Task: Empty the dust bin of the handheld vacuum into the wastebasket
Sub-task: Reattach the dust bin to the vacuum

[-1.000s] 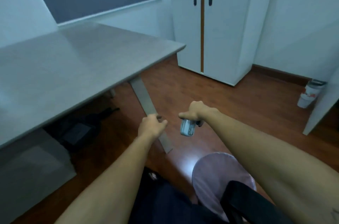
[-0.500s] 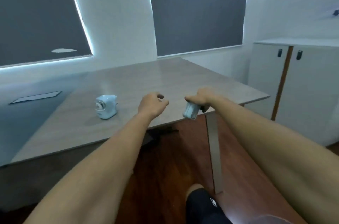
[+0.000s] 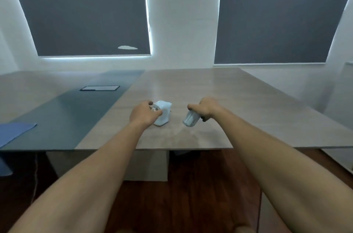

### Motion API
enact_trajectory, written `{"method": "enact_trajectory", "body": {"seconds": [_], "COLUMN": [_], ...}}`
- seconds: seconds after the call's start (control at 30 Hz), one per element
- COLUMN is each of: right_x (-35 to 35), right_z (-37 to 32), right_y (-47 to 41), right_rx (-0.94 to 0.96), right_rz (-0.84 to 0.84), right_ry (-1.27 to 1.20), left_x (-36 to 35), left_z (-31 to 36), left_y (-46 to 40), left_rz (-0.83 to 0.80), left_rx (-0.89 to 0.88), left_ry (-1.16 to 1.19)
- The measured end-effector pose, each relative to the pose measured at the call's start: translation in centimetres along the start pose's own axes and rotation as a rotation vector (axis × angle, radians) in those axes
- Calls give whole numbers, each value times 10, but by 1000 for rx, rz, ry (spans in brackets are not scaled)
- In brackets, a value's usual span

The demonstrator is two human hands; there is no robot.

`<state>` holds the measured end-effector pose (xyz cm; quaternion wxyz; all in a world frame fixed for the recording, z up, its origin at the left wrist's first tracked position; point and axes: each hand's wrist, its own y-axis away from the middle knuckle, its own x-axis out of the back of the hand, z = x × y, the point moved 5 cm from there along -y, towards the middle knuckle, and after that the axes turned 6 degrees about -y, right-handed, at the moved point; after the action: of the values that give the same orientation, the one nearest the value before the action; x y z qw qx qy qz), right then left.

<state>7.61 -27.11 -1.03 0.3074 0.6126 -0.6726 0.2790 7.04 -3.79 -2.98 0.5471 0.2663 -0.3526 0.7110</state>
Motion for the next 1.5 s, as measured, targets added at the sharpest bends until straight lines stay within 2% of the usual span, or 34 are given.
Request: {"method": "enact_trajectory", "body": {"seconds": [0.3,0.5,0.67,0.83,1.03,1.2,1.5], "right_x": [-29,-40,-45,-51,-65,-74,-76], "right_z": [6,22,25,28,10,-5,-9], "right_y": [-50,-69,-78,-84,-78,-69,-62], "right_rx": [47,35,-24,-162,-206,-196,-143], "right_rz": [171,170,162,84,-146,-242,-236], "right_ry": [-302,-437,-613,-879,-1115,-1147,-1053], "left_x": [-31,-51,-49,-43,-36,-33,-26], "left_z": [-33,-34,-43,-60,-57,-56,-48], "left_y": [-40,-55,-64,-70,-65,-61,-59], "left_rz": [14,32,66,-1,-96,-129,-126], "left_rx": [114,117,226,338,369,359,329], "left_ry": [144,276,405,659,886,910,882]}}
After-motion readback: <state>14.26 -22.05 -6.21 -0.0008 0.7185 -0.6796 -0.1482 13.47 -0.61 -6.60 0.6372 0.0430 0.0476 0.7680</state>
